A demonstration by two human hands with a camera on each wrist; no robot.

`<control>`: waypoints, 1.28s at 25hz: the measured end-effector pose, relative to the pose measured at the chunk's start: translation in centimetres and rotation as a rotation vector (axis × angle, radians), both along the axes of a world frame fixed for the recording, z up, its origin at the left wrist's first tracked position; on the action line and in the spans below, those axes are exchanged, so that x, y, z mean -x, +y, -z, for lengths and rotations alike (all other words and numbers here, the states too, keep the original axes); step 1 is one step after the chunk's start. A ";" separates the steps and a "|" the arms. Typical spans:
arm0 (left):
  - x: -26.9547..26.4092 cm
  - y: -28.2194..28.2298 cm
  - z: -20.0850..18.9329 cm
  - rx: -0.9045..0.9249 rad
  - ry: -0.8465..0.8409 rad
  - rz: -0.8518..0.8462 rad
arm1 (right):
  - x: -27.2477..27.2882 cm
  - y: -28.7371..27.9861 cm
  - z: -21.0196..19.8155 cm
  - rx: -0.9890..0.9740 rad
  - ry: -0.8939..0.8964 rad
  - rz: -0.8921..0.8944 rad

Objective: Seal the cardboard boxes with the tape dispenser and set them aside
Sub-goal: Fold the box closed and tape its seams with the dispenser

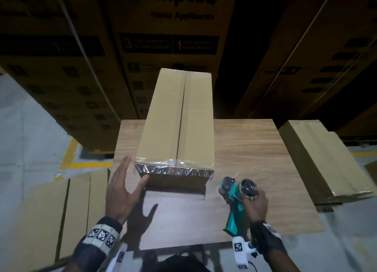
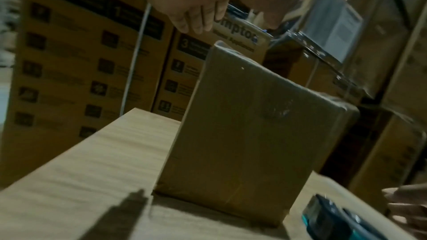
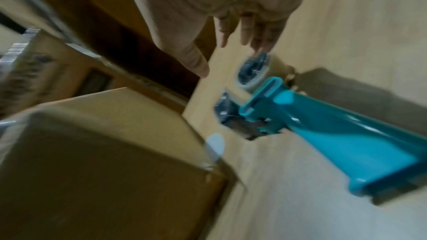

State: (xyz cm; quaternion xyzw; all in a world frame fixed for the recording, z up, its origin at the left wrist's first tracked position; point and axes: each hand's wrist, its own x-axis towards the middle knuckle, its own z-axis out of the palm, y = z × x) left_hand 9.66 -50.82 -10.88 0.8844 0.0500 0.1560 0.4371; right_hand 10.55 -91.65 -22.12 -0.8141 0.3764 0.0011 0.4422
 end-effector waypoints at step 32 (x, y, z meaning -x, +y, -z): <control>-6.4 6.8 1.9 -0.170 0.134 0.492 | -8.3 6.0 -11.9 0.597 -0.141 -1.240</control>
